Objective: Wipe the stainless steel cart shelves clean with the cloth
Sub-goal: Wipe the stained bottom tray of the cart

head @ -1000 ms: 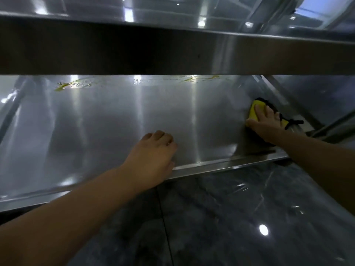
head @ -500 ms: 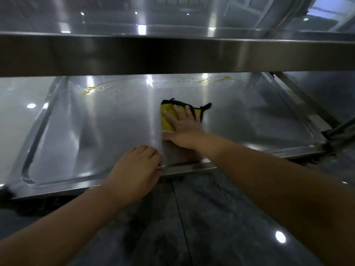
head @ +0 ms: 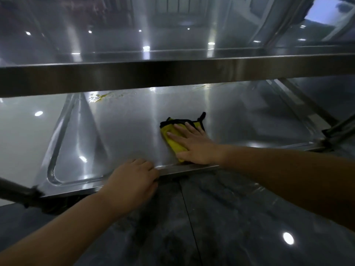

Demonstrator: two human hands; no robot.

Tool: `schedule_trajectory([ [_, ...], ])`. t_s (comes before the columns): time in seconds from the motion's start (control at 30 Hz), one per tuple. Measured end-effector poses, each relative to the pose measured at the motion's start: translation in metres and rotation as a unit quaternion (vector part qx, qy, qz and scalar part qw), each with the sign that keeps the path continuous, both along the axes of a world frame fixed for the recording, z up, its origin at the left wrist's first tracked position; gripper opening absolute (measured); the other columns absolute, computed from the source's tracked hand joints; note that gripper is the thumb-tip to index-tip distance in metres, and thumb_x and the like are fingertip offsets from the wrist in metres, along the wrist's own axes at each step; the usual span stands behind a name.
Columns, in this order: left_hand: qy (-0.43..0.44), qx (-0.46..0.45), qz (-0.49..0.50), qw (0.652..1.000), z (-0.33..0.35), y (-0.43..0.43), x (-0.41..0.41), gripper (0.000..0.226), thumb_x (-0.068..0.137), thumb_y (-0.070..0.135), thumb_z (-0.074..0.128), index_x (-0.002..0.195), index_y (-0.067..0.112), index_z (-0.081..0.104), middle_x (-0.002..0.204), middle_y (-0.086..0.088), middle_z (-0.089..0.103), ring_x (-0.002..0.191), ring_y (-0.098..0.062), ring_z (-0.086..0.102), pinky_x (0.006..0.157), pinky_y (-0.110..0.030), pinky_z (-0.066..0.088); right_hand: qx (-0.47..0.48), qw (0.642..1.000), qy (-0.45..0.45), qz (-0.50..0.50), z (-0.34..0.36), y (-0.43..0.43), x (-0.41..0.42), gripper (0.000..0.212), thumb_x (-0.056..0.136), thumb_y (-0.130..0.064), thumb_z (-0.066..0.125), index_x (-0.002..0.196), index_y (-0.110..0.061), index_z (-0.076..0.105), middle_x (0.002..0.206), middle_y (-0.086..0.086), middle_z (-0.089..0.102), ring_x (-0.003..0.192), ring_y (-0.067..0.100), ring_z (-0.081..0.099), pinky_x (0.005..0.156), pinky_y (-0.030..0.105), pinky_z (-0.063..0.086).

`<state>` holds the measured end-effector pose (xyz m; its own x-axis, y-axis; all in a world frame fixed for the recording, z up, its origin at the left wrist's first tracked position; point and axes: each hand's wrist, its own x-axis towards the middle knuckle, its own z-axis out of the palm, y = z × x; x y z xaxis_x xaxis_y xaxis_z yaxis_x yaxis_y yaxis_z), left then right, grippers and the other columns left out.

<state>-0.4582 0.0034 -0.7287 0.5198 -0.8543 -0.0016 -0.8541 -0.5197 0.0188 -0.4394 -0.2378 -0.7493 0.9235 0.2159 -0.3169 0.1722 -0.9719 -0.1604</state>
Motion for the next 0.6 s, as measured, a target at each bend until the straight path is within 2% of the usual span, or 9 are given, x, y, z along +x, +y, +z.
schedule_trajectory([
  [0.07, -0.002, 0.012, -0.037, 0.999, 0.006, -0.012, 0.004, 0.031, 0.073, 0.036, 0.041, 0.073, 0.019, 0.068, 0.067, 0.001, 0.059, 0.061, -0.023, 0.059, 0.055, -0.029, 0.049, -0.039, 0.997, 0.021, -0.067, 0.002, -0.043, -0.018, 0.072, 0.095, -0.054, 0.038, 0.147, -0.044, -0.011, 0.159, -0.009, -0.018, 0.146, 0.023, -0.017, 0.115, 0.056, -0.008],
  [0.17, 0.008, 0.024, -0.081, 0.996, 0.016, -0.036, 0.008, 0.03, 0.073, 0.039, 0.041, 0.072, 0.021, 0.065, 0.067, 0.002, 0.059, 0.061, -0.022, 0.059, 0.054, -0.028, 0.05, -0.057, 0.975, 0.043, -0.21, 0.015, -0.094, -0.054, 0.069, 0.098, -0.048, 0.039, 0.148, -0.042, -0.009, 0.159, -0.01, -0.016, 0.147, 0.022, -0.013, 0.114, 0.059, -0.002],
  [0.27, 0.019, 0.023, -0.117, 0.993, 0.028, -0.065, 0.005, 0.028, 0.072, 0.04, 0.041, 0.071, 0.023, 0.063, 0.066, 0.003, 0.058, 0.059, -0.021, 0.059, 0.051, -0.027, 0.05, -0.056, 0.957, 0.051, -0.279, 0.035, -0.131, -0.078, 0.069, 0.099, -0.033, 0.042, 0.153, -0.028, -0.001, 0.161, 0.001, -0.008, 0.147, 0.024, -0.004, 0.115, 0.04, 0.002],
  [0.33, 0.026, 0.01, -0.146, 0.989, 0.038, -0.089, 0.0, 0.026, 0.072, 0.04, 0.041, 0.07, 0.024, 0.062, 0.065, 0.004, 0.058, 0.056, -0.019, 0.059, 0.047, -0.026, 0.049, -0.085, 0.948, 0.038, -0.303, 0.045, -0.153, -0.092, 0.068, 0.096, -0.027, 0.048, 0.153, -0.026, 0.011, 0.16, 0.007, 0.005, 0.144, 0.033, 0.014, 0.113, 0.042, 0.016],
  [0.43, 0.025, 0.006, -0.182, 0.983, 0.059, -0.128, -0.012, 0.021, 0.072, 0.038, 0.047, 0.071, 0.026, 0.065, 0.064, 0.008, 0.058, 0.053, -0.012, 0.058, 0.044, -0.023, 0.043, -0.143, 0.945, 0.014, -0.292, 0.055, -0.176, -0.12, 0.059, 0.091, -0.014, 0.05, 0.145, -0.026, 0.029, 0.148, 0.012, 0.029, 0.124, 0.043, 0.039, 0.094, 0.049, 0.041],
  [0.5, 0.039, 0.004, -0.213, 0.976, 0.071, -0.154, -0.017, 0.016, 0.076, 0.035, 0.056, 0.079, 0.026, 0.068, 0.071, 0.009, 0.061, 0.061, -0.01, 0.059, 0.05, -0.022, 0.04, -0.171, 0.95, 0.015, -0.26, 0.061, -0.181, -0.138, 0.053, 0.092, -0.012, 0.049, 0.141, -0.024, 0.032, 0.14, 0.014, 0.039, 0.115, 0.043, 0.048, 0.086, 0.046, 0.046],
  [0.6, 0.047, 0.004, -0.255, 0.966, 0.086, -0.19, -0.028, 0.02, 0.081, 0.037, 0.053, 0.086, 0.024, 0.067, 0.08, 0.006, 0.064, 0.073, -0.014, 0.062, 0.06, -0.027, 0.047, -0.195, 0.951, 0.01, -0.239, 0.079, -0.183, -0.157, 0.044, 0.094, -0.019, 0.048, 0.137, -0.026, 0.039, 0.128, 0.011, 0.051, 0.106, 0.035, 0.058, 0.078, 0.039, 0.051],
])
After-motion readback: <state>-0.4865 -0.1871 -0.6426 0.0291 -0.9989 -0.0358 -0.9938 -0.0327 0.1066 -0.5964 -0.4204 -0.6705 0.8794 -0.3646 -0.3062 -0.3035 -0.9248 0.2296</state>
